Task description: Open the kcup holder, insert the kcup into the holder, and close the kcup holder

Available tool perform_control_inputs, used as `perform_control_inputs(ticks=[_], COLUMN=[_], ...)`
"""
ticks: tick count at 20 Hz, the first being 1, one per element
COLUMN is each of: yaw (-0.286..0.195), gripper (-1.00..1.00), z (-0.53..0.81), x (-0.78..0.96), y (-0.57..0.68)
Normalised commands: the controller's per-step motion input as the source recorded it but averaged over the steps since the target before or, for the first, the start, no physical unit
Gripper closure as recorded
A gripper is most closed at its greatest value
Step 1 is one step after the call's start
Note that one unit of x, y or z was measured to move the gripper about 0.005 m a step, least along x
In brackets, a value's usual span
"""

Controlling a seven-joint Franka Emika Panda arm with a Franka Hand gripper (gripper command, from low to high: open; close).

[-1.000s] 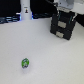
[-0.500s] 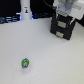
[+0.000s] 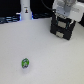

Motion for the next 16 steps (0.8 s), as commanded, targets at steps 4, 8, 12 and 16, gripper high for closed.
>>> perform_control_inputs(ticks=[4,8,12,16], yaw=[0.0,0.0,-0.006,-0.036], gripper=[1.0,1.0,1.0,1.0], z=[0.06,0.2,0.39,0.43], x=[0.17,0.32,0.68,0.82], y=[-0.1,-0.14,-0.32,-0.44])
